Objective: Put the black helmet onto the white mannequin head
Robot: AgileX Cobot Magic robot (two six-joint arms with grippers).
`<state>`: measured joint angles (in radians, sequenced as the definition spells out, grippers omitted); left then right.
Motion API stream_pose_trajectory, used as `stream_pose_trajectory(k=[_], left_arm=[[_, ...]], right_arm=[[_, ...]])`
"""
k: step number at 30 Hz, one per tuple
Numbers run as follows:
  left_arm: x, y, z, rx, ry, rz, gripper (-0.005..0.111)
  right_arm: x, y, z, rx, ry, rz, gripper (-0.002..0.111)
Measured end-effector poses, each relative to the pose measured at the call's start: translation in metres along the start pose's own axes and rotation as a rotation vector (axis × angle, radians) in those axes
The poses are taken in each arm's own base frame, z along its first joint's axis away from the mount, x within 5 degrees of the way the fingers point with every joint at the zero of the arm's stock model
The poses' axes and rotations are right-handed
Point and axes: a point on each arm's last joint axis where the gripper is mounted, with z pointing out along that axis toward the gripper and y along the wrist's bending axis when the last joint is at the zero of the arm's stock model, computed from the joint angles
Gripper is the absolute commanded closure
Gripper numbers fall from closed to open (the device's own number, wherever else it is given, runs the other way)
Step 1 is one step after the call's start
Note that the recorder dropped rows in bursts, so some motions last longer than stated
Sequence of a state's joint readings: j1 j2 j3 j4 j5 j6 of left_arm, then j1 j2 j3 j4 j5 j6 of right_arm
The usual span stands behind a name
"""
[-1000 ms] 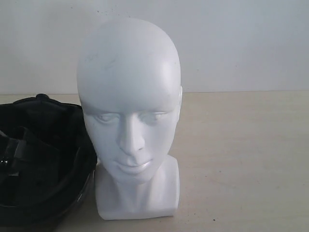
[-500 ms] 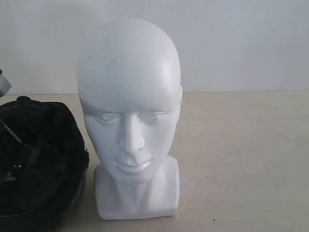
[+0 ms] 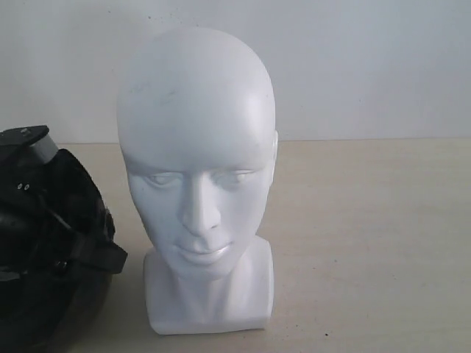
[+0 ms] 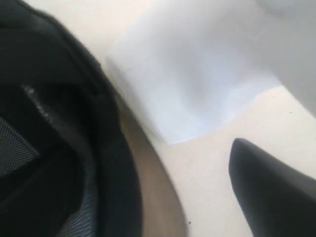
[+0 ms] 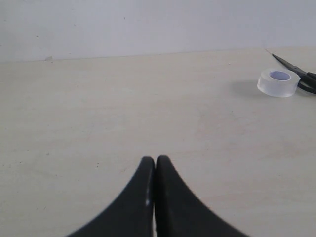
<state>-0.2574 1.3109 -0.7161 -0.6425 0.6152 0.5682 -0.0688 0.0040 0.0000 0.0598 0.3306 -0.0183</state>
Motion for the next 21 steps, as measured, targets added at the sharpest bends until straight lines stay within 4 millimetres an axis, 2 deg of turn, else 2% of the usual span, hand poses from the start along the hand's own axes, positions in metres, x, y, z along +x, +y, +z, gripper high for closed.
stream_pose_trajectory(k=[8, 17, 21], left_arm=[[0.007, 0.013, 0.034, -0.029, 0.123, -0.095, 0.029], [0.007, 0.013, 0.036, -0.028, 0.135, -0.099, 0.030], [0.010, 0.012, 0.035, -0.015, 0.169, -0.092, 0.039]], right_arm=[[0.000, 0.000, 0.000, 0.000, 0.000, 0.000, 0.109], [0.000, 0.000, 0.000, 0.000, 0.000, 0.000, 0.109], [0.000, 0.000, 0.000, 0.000, 0.000, 0.000, 0.109]])
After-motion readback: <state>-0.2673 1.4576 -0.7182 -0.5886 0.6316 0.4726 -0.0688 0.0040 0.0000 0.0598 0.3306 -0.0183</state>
